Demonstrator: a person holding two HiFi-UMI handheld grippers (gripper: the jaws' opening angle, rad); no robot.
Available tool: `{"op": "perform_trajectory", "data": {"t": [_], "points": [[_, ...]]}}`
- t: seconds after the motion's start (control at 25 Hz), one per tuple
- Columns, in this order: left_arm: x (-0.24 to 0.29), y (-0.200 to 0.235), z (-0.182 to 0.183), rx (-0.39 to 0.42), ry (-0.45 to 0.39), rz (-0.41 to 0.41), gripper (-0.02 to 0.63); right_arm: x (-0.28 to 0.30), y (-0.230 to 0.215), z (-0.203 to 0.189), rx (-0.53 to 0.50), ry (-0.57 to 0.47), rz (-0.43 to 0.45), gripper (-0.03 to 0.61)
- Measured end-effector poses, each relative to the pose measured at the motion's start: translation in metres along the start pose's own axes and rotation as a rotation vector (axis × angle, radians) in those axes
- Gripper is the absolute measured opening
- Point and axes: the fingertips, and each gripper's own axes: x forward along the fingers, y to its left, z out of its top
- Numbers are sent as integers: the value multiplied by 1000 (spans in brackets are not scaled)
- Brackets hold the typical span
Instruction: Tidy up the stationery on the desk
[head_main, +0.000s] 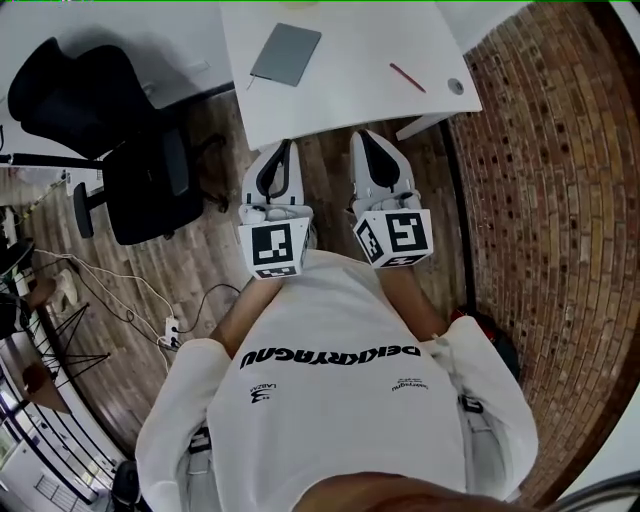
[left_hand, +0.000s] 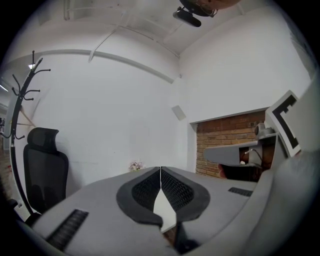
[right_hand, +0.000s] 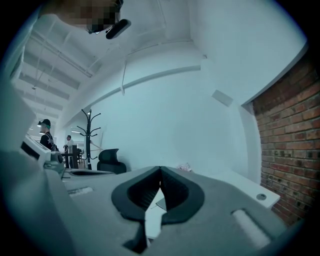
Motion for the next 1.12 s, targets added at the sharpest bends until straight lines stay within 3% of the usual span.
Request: {"op": "perform_trajectory", "data": {"t": [0.44,0.84,1.12], "points": [[113,87,-2,-29,65,-33,2,141,-20,-8,33,78,-40,0],[175,120,-30,-29,144,-70,2,196,-40,-42,70,170,-73,0],[220,130,-51,-16,223,-33,2,234,-65,-65,97,222,-18,0]]}}
